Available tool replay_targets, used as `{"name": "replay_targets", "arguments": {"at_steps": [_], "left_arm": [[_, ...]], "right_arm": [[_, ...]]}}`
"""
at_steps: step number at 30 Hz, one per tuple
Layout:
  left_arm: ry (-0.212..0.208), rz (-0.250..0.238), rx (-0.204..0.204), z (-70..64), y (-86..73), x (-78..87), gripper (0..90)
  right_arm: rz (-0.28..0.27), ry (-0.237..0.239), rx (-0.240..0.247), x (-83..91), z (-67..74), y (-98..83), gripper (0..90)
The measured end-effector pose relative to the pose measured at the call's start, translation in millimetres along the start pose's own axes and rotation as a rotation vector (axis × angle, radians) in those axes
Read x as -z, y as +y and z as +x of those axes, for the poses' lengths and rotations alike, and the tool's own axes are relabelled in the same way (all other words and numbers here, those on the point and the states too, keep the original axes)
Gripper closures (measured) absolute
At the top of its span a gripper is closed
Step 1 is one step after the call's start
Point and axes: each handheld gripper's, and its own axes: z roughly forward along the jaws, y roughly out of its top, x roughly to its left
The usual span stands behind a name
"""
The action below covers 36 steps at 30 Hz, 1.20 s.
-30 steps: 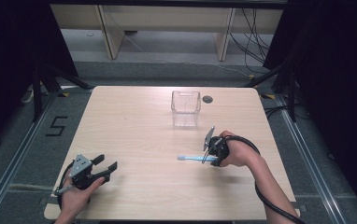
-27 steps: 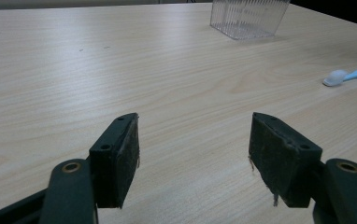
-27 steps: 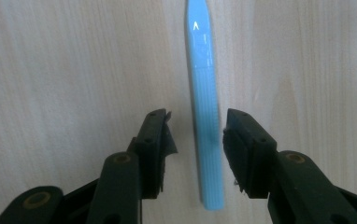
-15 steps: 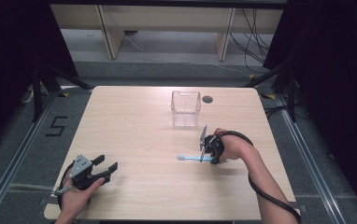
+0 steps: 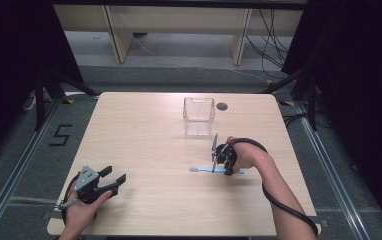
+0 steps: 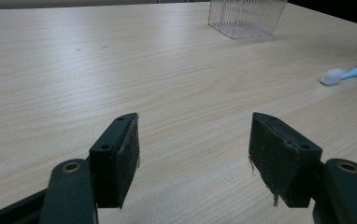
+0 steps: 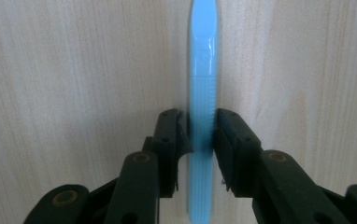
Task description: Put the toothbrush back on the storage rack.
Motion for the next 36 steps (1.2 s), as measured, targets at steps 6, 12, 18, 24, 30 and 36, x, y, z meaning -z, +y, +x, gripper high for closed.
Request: {"name": "replay_targets", "arguments": {"at_steps": [6, 12, 18, 24, 30, 36], "left_arm": [[0.009, 0.012, 0.011, -0.7, 0.0, 1.3, 33.1], [-0.002, 0.000, 0.001, -0.1, -0.1, 0.2, 33.1], [0.007, 0.016, 0.012, -0.8, 0.0, 1.6, 33.1], [0.011, 0.016, 0.021, -0.9, -0.1, 2.1, 33.0], [0.010, 0.022, 0.020, -1.5, -0.1, 2.3, 33.1], [0.006, 0.018, 0.018, -0.9, 0.0, 2.1, 33.0]], "right_arm": [[0.017, -0.005, 0.023, -0.8, -3.6, 4.9, 73.5], [0.042, -0.008, 0.020, -0.7, -1.5, 9.5, 74.6], [0.040, -0.014, 0.012, -1.5, -1.8, 11.1, 71.5], [0.036, -0.016, 0.022, -2.0, -2.4, 13.9, 71.3], [0.029, -0.011, 0.025, -2.2, -3.0, 14.7, 77.7], [0.048, -0.020, 0.004, -0.3, -0.1, 16.5, 78.9]]}}
